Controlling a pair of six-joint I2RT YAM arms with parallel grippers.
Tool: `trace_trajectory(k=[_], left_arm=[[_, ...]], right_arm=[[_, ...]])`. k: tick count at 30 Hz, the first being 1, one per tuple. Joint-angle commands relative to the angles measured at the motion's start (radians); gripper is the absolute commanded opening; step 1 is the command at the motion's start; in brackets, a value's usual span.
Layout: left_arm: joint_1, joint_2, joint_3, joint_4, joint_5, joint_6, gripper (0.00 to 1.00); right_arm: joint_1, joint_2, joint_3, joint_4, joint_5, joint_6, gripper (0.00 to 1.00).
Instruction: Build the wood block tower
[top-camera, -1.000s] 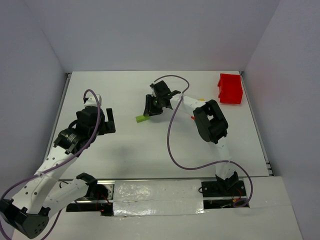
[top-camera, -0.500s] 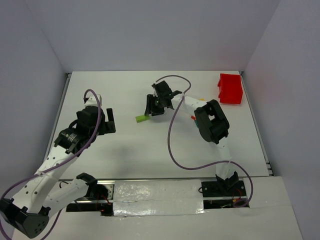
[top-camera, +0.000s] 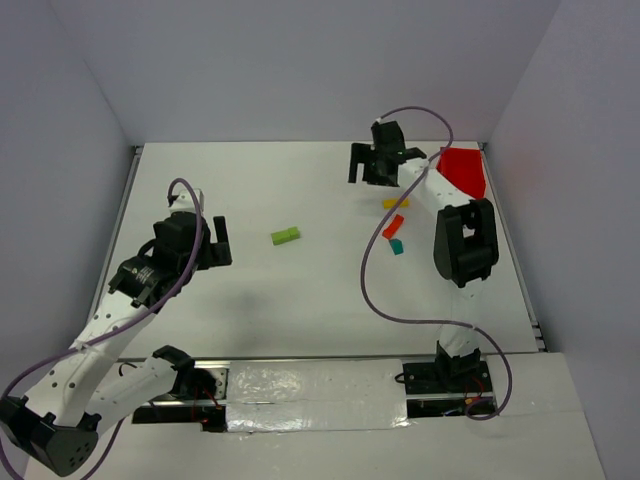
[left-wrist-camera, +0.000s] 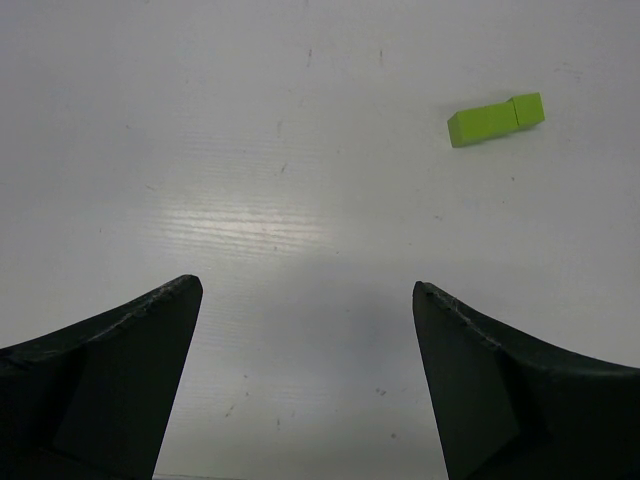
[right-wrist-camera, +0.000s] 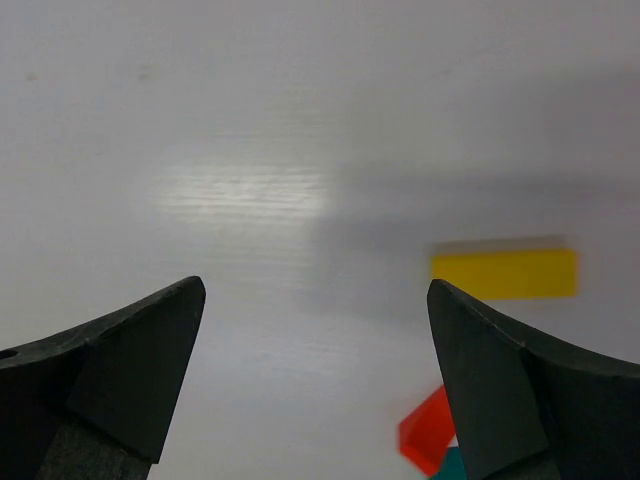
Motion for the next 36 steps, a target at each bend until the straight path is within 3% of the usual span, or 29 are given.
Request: trace_trajectory(k=[1, 9, 26, 36], left_arm=[[0.004, -0.004, 0.001, 0.030, 0.008, 0.023, 1.00], [0.004, 0.007, 0.001, 0.030, 0.007, 0.025, 0.99], [0.004, 0.019, -0.001, 0.032, 0.008, 0.025, 1.00], [0.004, 0.021, -0.001, 0.030, 0.010, 0.023, 1.00]], right_arm=[[-0.042, 0.082, 0.087, -0.130, 0.152, -0.167, 1.00], [-0.116, 0.165, 0.144, -0.127, 0.124, -0.283, 0.97], [-0.189, 0.269, 0.208, -0.182, 0.074, -0.257, 0.97], [-0.203, 0.082, 0.067, -0.061, 0.032, -0.212, 0.99]])
